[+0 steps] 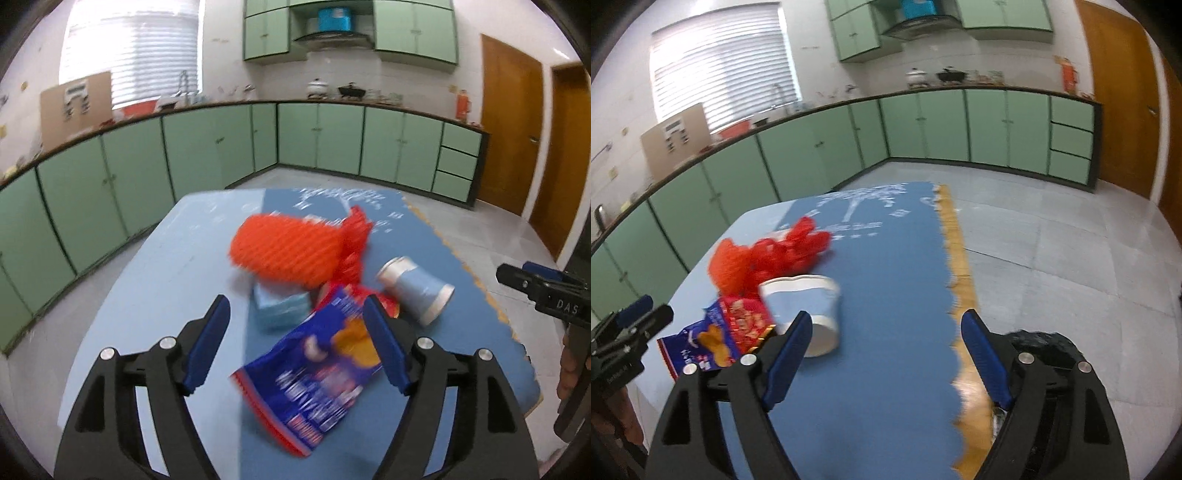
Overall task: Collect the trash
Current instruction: 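Move both tools back over the table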
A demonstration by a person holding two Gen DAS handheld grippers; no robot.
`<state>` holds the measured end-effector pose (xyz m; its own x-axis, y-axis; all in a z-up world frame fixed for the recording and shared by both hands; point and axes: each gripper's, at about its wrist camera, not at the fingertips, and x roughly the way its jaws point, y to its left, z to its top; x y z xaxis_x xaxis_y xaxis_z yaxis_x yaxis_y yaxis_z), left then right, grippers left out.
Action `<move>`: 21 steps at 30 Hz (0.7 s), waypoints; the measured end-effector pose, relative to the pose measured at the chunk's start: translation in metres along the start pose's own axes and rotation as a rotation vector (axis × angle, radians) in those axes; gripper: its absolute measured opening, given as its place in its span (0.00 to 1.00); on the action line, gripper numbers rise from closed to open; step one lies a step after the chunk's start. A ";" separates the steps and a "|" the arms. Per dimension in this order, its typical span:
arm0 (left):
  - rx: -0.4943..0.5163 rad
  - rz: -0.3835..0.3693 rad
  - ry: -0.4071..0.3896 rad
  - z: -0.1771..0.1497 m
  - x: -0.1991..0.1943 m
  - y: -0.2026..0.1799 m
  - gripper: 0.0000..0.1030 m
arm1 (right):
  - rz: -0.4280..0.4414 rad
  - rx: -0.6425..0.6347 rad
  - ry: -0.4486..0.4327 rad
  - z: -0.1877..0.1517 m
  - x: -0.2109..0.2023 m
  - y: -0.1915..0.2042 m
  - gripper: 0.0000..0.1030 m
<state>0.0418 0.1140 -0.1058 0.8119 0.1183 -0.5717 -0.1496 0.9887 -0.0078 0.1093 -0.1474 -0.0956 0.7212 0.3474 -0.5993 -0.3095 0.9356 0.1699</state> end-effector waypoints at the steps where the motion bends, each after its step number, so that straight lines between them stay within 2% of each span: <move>1: -0.011 0.000 0.007 -0.003 0.000 0.005 0.72 | 0.004 -0.017 -0.004 -0.002 0.002 0.008 0.79; 8: -0.072 -0.033 0.062 -0.024 0.009 0.025 0.74 | 0.017 -0.087 -0.023 -0.010 0.014 0.044 0.79; 16: -0.174 -0.082 0.112 -0.038 0.021 0.042 0.76 | 0.007 -0.109 -0.014 -0.013 0.016 0.054 0.79; 18: -0.181 -0.092 0.119 -0.039 0.023 0.043 0.74 | 0.004 -0.114 -0.012 -0.013 0.017 0.056 0.79; 21: -0.176 -0.114 0.129 -0.038 0.026 0.040 0.60 | 0.003 -0.119 -0.009 -0.013 0.018 0.058 0.79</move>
<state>0.0356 0.1528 -0.1517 0.7520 -0.0168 -0.6589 -0.1662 0.9625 -0.2142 0.0959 -0.0877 -0.1070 0.7253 0.3513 -0.5921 -0.3827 0.9206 0.0774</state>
